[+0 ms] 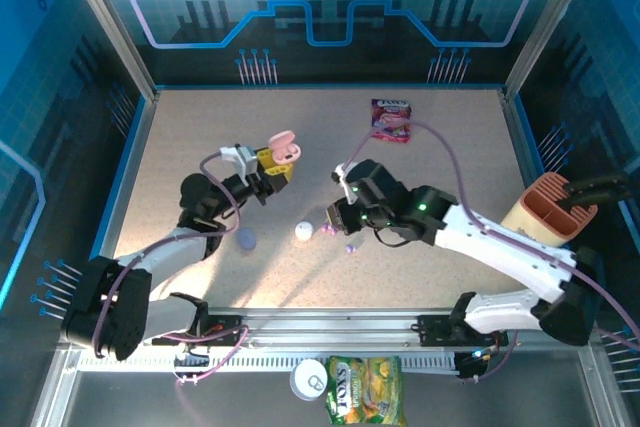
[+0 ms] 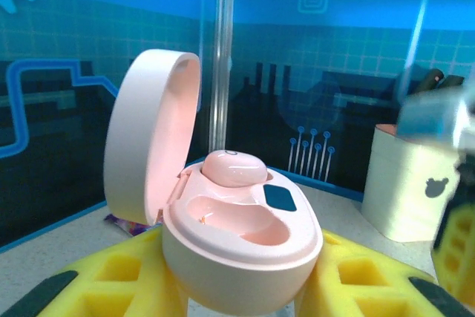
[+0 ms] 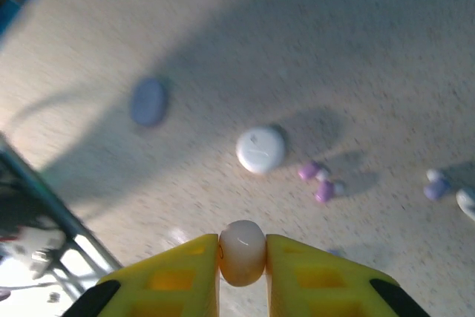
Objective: Insert the wireless bluetooth earbuds into the charging case
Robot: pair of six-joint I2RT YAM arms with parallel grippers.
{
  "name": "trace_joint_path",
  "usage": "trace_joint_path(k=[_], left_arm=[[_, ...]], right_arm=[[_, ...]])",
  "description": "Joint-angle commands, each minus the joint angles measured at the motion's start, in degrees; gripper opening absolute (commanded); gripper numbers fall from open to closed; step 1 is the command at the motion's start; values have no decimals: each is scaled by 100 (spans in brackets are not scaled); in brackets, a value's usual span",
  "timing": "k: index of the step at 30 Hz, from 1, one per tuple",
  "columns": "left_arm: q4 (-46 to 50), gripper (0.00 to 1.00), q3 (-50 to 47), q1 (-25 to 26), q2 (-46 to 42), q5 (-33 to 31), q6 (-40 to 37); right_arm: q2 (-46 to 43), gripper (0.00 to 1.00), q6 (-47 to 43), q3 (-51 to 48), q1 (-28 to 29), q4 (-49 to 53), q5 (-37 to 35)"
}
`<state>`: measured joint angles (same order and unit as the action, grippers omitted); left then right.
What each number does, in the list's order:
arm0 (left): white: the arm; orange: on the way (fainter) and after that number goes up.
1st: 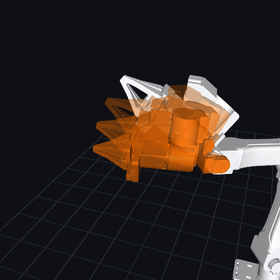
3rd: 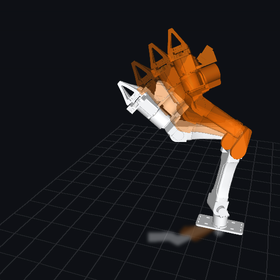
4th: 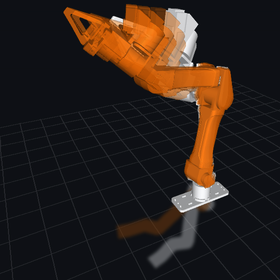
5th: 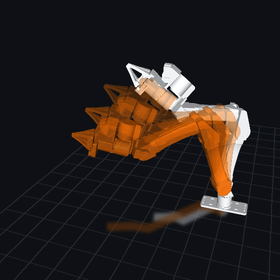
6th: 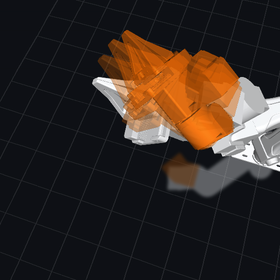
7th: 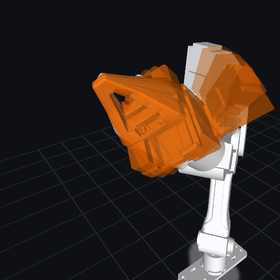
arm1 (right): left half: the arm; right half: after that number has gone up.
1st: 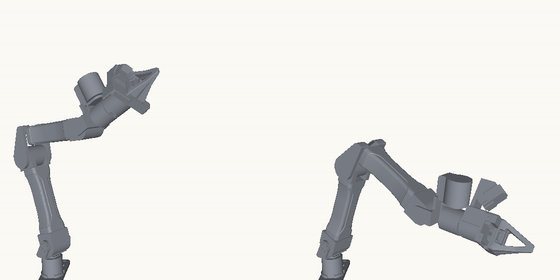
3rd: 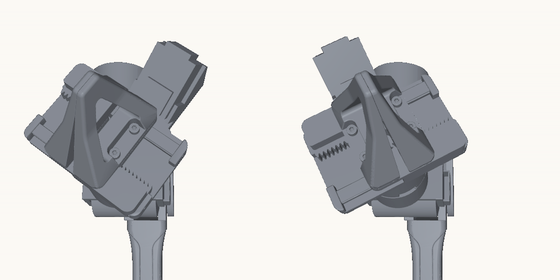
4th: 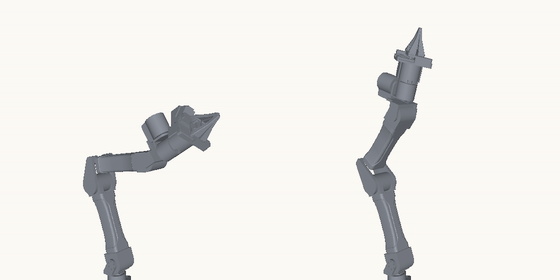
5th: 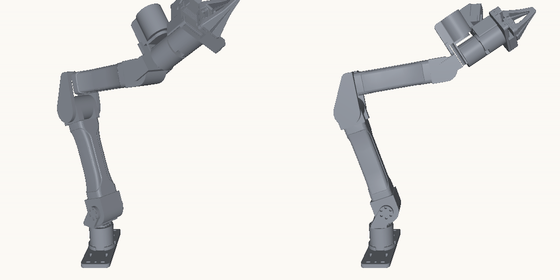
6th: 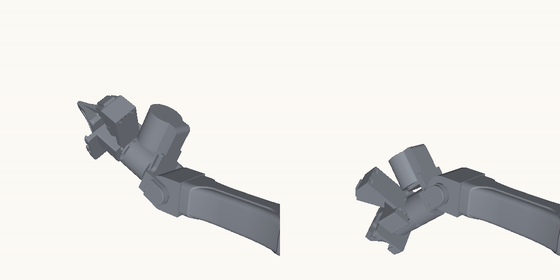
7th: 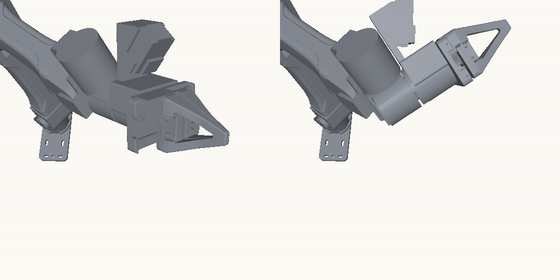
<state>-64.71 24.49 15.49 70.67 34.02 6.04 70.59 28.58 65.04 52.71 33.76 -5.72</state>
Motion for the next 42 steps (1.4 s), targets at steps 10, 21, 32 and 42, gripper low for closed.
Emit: trace_joint_path(k=[10, 21, 32, 42], left_arm=[[-666, 35, -224, 1180, 360, -942, -704], [-439, 36, -469, 1378, 317, -961, -1224], [-232, 36, -419, 1421, 320, -924, -1321], [-323, 37, -425, 1419, 333, -964, -1295]], right_arm=[[-147, 21, 121, 490, -540, -1000, 1638], [258, 21, 253, 676, -691, -1260, 1759], [771, 21, 315, 927, -724, -1233, 1925], [932, 21, 303, 889, -720, -1113, 1566]])
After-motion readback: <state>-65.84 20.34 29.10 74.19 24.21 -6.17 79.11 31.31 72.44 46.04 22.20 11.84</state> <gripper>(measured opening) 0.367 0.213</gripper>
